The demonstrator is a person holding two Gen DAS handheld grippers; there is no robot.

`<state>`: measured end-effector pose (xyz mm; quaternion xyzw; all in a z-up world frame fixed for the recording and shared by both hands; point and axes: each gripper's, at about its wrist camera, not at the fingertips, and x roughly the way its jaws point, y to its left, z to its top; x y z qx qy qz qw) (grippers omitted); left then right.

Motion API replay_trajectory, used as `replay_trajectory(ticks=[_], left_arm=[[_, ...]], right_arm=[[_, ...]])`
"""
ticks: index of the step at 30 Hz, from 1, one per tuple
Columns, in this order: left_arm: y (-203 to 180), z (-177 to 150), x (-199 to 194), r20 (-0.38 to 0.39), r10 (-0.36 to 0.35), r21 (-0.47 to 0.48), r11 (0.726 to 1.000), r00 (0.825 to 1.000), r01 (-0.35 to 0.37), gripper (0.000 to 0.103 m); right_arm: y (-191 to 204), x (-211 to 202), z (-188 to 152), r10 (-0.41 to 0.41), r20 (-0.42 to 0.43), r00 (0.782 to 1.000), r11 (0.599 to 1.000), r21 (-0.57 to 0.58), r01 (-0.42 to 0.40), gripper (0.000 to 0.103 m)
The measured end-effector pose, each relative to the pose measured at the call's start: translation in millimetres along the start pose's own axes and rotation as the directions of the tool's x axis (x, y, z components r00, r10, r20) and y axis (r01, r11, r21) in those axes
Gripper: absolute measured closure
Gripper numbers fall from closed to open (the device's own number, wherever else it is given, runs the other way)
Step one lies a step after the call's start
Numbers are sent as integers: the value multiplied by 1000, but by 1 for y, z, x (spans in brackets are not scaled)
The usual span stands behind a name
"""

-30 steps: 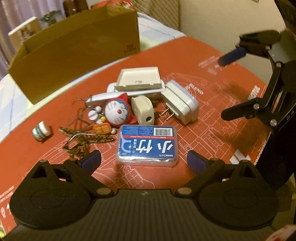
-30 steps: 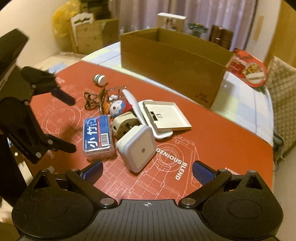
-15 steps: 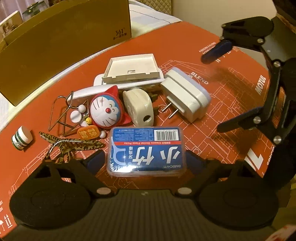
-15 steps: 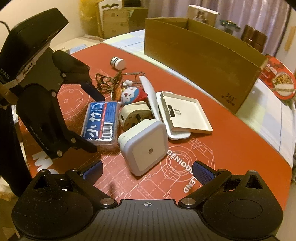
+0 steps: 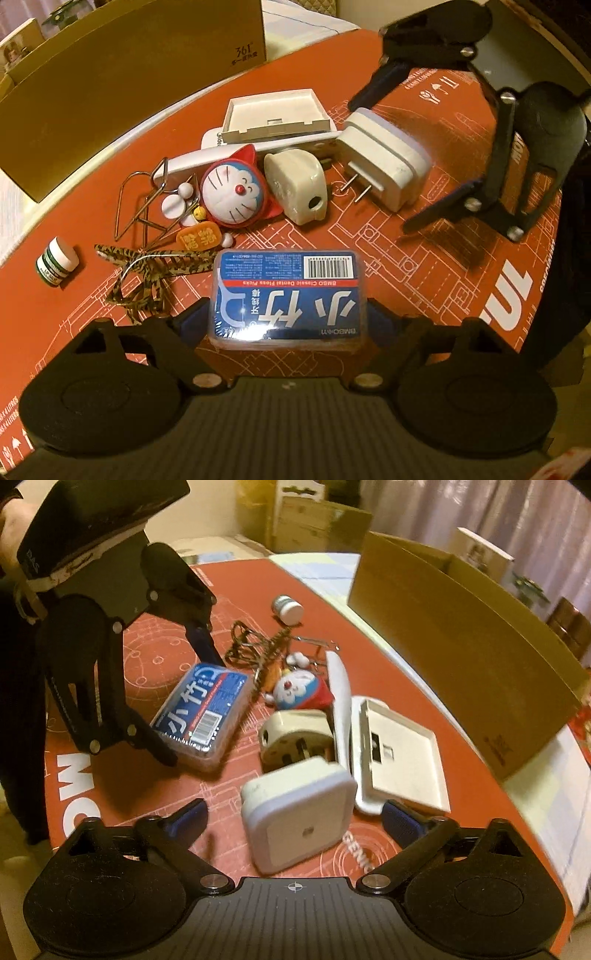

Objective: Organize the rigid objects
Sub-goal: 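Grasp the blue floss box with the left tool while the right tool grasps the white plug adapter, then carry both items over the cardboard box and open both tools to drop them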

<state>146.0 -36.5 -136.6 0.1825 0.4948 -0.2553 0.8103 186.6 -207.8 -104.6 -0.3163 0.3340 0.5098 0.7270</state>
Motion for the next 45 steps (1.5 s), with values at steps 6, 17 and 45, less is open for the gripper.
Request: replay_trajectory(ticks=[6, 17, 45], left_arm=[[-2, 2, 1, 22, 12, -16, 1000, 1000, -12, 18], [-4, 1, 0, 46, 29, -68, 997, 999, -26, 19], [79, 95, -131, 226, 283, -348, 917, 932, -194, 20]], right_arm=[[-9, 13, 0, 63, -26, 998, 998, 23, -62, 40], [0, -5, -12, -48, -45, 998, 951, 305, 59, 41], [-60, -99, 75, -330, 74, 941, 775, 590, 225, 41]])
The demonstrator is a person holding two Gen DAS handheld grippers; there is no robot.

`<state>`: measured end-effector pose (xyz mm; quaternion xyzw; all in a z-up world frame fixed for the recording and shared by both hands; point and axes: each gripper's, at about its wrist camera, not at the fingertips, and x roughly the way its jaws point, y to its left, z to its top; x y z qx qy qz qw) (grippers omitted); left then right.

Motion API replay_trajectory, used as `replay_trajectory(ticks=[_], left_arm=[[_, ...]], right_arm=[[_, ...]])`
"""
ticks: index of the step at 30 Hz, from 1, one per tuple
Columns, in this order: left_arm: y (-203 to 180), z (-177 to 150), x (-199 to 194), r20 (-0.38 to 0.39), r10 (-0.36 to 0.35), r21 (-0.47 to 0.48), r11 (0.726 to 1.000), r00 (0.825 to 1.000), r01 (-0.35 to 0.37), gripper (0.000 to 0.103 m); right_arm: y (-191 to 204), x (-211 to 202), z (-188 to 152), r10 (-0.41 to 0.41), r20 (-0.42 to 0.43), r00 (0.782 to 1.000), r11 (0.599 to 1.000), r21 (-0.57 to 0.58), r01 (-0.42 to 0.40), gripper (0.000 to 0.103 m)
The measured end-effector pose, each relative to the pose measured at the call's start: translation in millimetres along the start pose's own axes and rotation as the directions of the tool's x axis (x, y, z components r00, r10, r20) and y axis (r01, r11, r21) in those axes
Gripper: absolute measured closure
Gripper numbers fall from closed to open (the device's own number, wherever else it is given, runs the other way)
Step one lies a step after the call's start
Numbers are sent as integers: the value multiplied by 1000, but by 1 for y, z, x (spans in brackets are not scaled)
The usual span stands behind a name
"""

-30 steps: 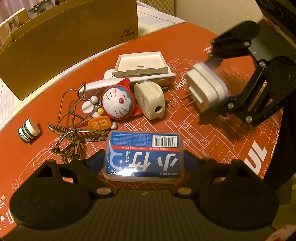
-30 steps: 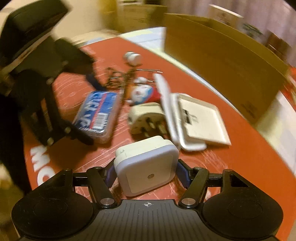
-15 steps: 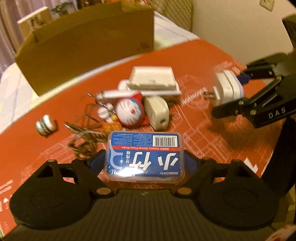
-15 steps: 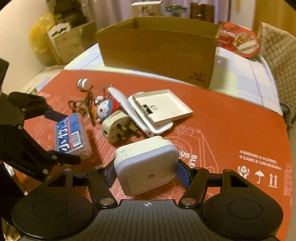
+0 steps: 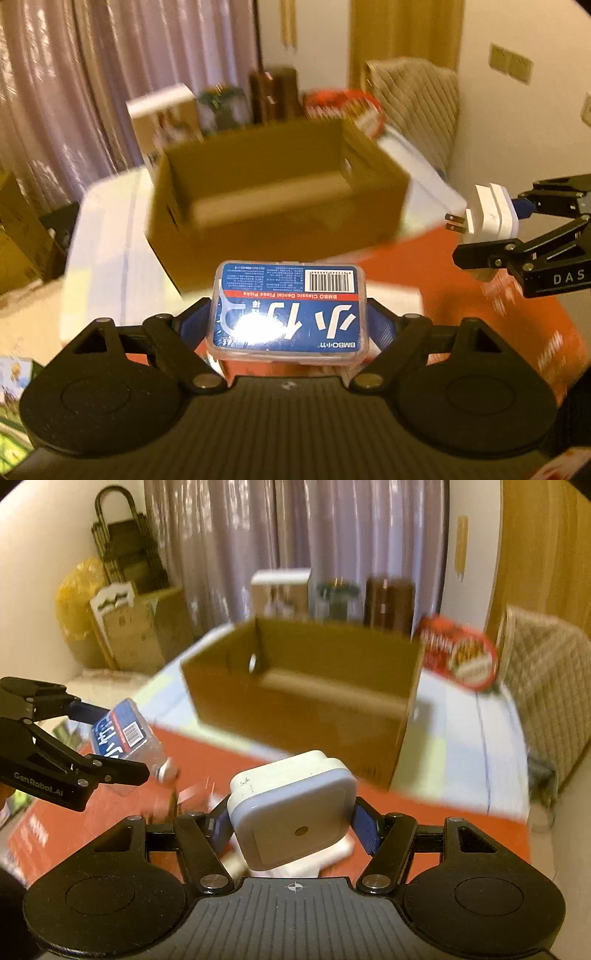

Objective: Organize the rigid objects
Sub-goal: 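Carry both items over the cardboard box and open both tools to drop them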

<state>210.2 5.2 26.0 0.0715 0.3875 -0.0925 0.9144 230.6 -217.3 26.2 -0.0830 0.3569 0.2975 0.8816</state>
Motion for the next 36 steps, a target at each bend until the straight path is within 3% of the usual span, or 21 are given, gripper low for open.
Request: replay_trajectory(ticks=[7, 13, 25, 36], left_arm=[[32, 70, 29, 65, 48, -31, 998, 997, -46, 20], [50, 98, 79, 58, 58, -47, 997, 997, -56, 20], [60, 90, 149, -9, 40, -70, 997, 999, -41, 20], [58, 86, 168, -26, 33, -73, 997, 999, -35, 19]], right_arm=[[-25, 35, 82, -60, 66, 996, 998, 42, 57, 41], [-58, 87, 120, -105, 56, 993, 989, 115, 98, 41], [-79, 159, 104, -114, -56, 992, 986, 120, 120, 41], [-82, 175, 97, -105, -63, 992, 987, 116, 112, 41]])
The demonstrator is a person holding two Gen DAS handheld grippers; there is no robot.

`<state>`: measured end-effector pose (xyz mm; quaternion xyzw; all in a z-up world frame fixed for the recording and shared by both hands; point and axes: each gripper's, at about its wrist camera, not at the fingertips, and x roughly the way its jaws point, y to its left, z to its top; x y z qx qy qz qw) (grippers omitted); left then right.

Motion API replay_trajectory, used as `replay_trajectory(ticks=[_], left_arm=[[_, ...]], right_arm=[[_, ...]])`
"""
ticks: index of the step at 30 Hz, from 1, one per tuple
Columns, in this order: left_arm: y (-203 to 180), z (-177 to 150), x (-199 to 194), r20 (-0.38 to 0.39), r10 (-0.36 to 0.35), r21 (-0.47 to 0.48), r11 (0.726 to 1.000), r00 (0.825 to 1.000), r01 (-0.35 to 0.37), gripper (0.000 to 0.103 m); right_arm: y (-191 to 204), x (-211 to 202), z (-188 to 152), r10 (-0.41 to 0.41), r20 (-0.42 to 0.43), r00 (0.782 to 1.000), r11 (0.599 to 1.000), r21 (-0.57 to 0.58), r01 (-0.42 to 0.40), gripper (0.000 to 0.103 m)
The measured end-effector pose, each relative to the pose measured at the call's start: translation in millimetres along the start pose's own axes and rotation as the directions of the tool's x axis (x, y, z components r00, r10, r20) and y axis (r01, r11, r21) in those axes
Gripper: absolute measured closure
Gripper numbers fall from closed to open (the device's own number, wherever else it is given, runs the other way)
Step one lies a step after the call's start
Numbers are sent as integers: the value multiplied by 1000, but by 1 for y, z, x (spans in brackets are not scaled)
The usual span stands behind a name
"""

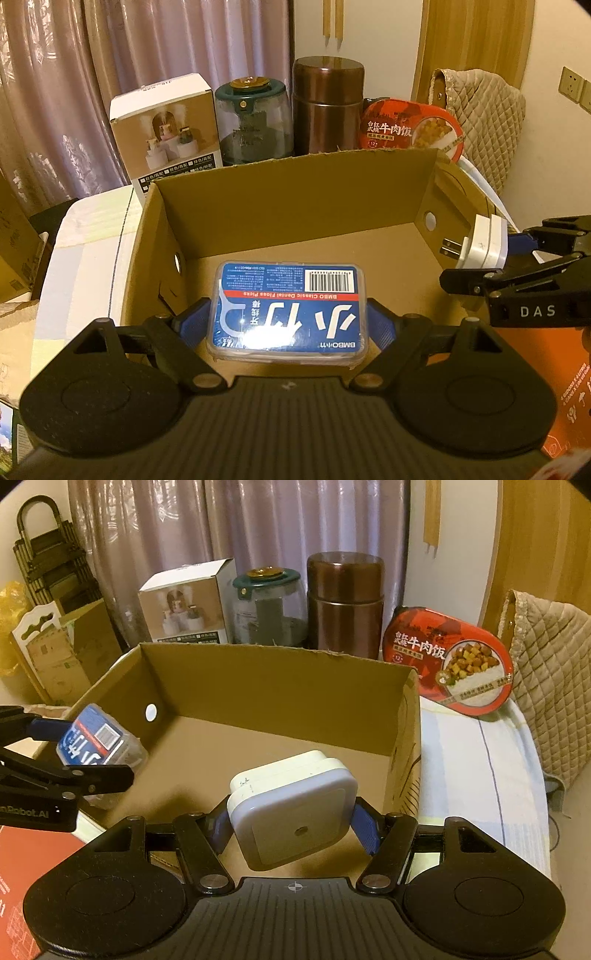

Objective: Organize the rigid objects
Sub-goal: 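Carry both items over the cardboard box and open both tools to drop them, then move both tools back over the remaining items on the mat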

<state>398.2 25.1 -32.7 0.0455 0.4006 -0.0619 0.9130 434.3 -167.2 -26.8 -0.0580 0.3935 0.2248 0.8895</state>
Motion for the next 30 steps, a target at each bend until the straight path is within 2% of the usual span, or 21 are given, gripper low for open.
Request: replay_trajectory(ticks=[5, 7, 8, 9, 19, 26, 30], left_arm=[[3, 0, -2, 26, 4, -35, 999, 1000, -3, 17], [5, 0, -7, 39, 6, -46, 999, 999, -5, 16], [6, 0, -10, 44, 8, -53, 999, 999, -6, 16], [7, 0, -14, 49, 10, -57, 998, 999, -8, 16], [4, -17, -81, 126, 22, -75, 997, 992, -13, 16], [-12, -53, -148, 194, 24, -92, 996, 981, -6, 16], [-22, -85, -184, 221, -6, -125, 992, 975, 34, 16]], right_arm=[[-1, 3, 1, 19, 10, 1000, 1000, 15, -19, 40], [-2, 2, 2, 23, 25, 999, 999, 29, -24, 32], [-2, -1, 2, 20, 41, 999, 999, 33, -21, 24], [-2, -5, 2, 19, 59, 998, 999, 32, -21, 22], [2, -65, -5, 17, 136, 991, 998, 50, -24, 22], [10, -136, -44, 24, 170, 985, 993, 107, -43, 22], [17, -174, -82, 21, 181, 983, 986, 158, -50, 22]])
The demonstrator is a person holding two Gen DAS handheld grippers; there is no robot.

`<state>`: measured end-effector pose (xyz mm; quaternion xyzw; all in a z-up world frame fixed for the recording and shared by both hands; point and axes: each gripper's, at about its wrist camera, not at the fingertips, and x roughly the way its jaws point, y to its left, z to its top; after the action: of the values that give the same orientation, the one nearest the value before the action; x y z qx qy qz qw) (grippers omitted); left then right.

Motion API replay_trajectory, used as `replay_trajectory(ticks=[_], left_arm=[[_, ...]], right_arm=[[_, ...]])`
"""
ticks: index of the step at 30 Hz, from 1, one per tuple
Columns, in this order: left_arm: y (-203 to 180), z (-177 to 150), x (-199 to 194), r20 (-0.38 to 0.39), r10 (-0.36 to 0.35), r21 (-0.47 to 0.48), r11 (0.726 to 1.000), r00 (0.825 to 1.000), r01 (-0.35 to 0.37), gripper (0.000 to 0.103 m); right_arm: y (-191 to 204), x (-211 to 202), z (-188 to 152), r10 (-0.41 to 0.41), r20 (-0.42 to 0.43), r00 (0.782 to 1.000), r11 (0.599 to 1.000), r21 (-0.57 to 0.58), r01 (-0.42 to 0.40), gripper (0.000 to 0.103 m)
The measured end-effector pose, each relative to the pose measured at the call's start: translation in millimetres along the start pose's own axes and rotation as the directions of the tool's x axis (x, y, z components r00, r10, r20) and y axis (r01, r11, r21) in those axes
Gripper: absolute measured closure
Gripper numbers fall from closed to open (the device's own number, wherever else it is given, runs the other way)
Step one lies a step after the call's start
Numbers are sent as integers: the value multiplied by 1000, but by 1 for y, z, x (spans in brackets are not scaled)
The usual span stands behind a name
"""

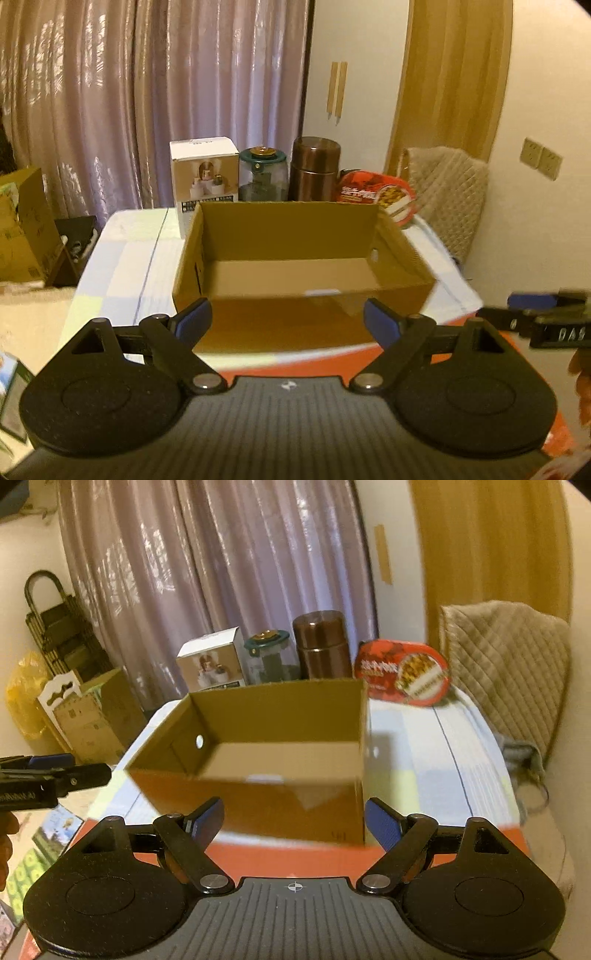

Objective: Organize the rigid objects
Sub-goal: 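Move both tools back over the remaining items on the mat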

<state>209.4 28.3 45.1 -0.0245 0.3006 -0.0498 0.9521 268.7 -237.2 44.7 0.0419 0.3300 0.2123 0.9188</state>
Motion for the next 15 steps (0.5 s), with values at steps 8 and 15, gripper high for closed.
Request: replay_trajectory(ticks=[8, 15], left_arm=[[-6, -64, -66, -6, 35, -82, 996, 999, -35, 16], [-6, -105, -100, -39, 79, -65, 995, 996, -82, 16]], right_arm=[[10, -68, -78, -21, -16, 1000, 998, 67, 22, 22], [22, -102, -124, -24, -41, 999, 996, 87, 27, 22]])
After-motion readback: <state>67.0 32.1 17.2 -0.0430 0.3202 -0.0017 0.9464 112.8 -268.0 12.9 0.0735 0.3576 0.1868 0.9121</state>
